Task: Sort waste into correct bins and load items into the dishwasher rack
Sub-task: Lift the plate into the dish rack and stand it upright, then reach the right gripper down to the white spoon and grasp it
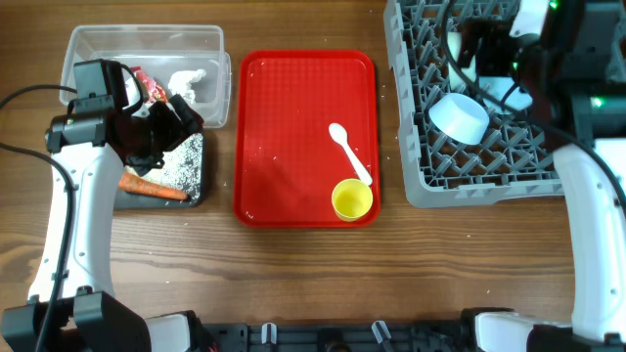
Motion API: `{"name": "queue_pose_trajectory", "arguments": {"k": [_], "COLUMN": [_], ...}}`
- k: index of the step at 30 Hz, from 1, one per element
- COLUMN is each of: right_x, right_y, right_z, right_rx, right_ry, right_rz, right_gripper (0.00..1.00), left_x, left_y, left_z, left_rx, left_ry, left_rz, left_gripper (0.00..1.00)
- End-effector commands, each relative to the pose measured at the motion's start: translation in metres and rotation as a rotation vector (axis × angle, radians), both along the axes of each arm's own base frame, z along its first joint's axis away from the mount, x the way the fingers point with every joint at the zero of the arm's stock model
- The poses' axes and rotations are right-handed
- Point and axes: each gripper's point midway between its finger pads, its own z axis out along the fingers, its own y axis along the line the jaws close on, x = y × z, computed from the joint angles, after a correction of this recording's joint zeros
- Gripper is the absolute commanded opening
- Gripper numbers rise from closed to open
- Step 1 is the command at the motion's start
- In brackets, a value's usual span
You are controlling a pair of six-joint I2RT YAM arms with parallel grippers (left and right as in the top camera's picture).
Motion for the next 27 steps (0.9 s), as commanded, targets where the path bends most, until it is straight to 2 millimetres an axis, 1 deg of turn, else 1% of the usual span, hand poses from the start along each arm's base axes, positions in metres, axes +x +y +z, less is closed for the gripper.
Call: {"name": "queue_pose_trajectory", "arguments": {"k": [1, 2, 3, 4, 6, 7, 10, 11, 14, 16, 17, 20, 24, 27], "right_x": [-0.021, -0.024, -0.028, -0.032, -0.041, -0.046, -0.06, -0.061, -0.056, -0.047, -0.041, -0.034, -0.033, -0.033], "right_y": [0.068, 0.073, 0.078, 0.084, 0.093, 0.099, 0.121, 0.124, 0.138, 0.143, 0.145, 0.146, 0.147, 0.146], "right_z": [-0.015, -0.023, -0.036, -0.053, -0.08, -0.092, -0.122, -0.13, -0.157, -0.178, -0.194, -0.234, -0.277, -0.304], "right_rx": [0.245, 0.237, 0.228, 0.21, 0.16, 0.133, 0.075, 0.054, 0.001, -0.053, -0.094, -0.158, -0.2, -0.221], "right_ry": [0.127, 0.159, 0.21, 0.281, 0.383, 0.433, 0.547, 0.57, 0.615, 0.626, 0.639, 0.693, 0.767, 0.809], "right_rz": [0.292, 0.308, 0.312, 0.31, 0.301, 0.304, 0.341, 0.332, 0.319, 0.316, 0.308, 0.309, 0.341, 0.352], "right_gripper": [1.0, 1.0, 1.0, 1.0, 1.0, 0.97, 0.87, 0.87, 0.84, 0.83, 0.82, 0.79, 0.74, 0.64], "left_x": [-0.001, -0.001, -0.001, -0.001, -0.001, -0.001, -0.001, -0.001, -0.001, -0.001, -0.001, -0.001, -0.001, -0.001], "left_y": [0.002, 0.002, 0.002, 0.002, 0.002, 0.002, 0.002, 0.002, 0.002, 0.002, 0.002, 0.002, 0.002, 0.002], "left_z": [0.006, 0.006, 0.006, 0.006, 0.006, 0.006, 0.006, 0.006, 0.006, 0.006, 0.006, 0.006, 0.006, 0.006], "left_rx": [0.016, 0.016, 0.016, 0.016, 0.016, 0.016, 0.016, 0.016, 0.016, 0.016, 0.016, 0.016, 0.016, 0.016], "left_ry": [-0.024, -0.024, -0.024, -0.024, -0.024, -0.024, -0.024, -0.024, -0.024, -0.024, -0.024, -0.024, -0.024, -0.024], "left_rz": [-0.009, -0.009, -0.009, -0.009, -0.009, -0.009, -0.009, -0.009, -0.009, -0.009, -0.009, -0.009, -0.009, -0.009], "left_gripper": [1.0, 1.0, 1.0, 1.0, 1.0, 1.0, 1.0, 1.0, 1.0, 1.0, 1.0, 1.0, 1.0, 1.0]}}
